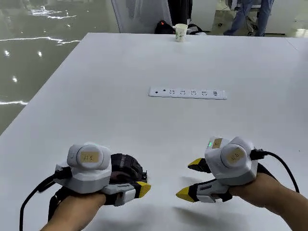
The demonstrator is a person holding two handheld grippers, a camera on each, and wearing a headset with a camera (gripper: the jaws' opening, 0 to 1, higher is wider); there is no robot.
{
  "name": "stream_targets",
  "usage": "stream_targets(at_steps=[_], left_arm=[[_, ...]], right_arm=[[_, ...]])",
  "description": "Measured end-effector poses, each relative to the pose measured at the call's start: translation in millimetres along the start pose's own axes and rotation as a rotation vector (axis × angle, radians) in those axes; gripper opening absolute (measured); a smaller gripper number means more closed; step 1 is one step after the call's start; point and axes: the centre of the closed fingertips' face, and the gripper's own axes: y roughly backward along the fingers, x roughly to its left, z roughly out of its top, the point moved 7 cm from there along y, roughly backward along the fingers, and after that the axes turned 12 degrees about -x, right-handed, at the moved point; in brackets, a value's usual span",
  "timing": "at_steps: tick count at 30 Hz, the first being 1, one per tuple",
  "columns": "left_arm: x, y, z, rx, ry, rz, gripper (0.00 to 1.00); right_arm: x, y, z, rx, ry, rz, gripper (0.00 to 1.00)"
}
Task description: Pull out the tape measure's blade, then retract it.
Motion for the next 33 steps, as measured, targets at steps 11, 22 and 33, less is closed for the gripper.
stream_targets(at_steps=[11,22,33], left_arm=[[4.5,11.8,1.0,-0.036,-0.021,-0.026,0.81],[6.5,27.1,-1.4,-0.102,-0.038,-0.069,0.83],[3.4,38.6,-7.7,-0.137,-0.09,-0.114,0.86]], right_arm=[[5.2,15.2,-6.6,-0.014,-0.025,-0.036,0.5],[12.7,31.3,-14.5,-0.056,-0.059,-0.083,0.55],[22.1,47.8,-24.9,-0.104,-0.08,-0.136,0.64]])
